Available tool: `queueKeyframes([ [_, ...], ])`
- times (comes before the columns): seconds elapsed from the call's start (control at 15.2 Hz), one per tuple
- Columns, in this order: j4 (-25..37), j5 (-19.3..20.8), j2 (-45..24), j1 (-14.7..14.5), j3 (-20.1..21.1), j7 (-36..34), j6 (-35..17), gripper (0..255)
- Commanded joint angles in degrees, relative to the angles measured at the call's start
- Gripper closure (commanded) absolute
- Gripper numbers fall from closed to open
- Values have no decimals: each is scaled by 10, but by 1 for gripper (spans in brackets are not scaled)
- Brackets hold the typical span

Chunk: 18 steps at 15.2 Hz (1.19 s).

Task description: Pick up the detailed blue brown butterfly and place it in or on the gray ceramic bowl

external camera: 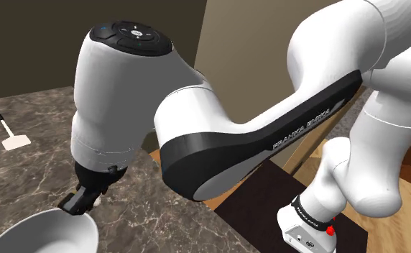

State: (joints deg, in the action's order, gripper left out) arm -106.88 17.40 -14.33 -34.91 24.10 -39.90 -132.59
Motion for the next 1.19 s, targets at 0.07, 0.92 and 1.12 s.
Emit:
queueKeyframes([
  [0.07,80,30,-56,-38,2,-40,37,255],
  [0.92,151,78,-148,-89,-12,-92,28,255],
  [1.12,142,85,-158,-91,-17,-99,11,255],
])
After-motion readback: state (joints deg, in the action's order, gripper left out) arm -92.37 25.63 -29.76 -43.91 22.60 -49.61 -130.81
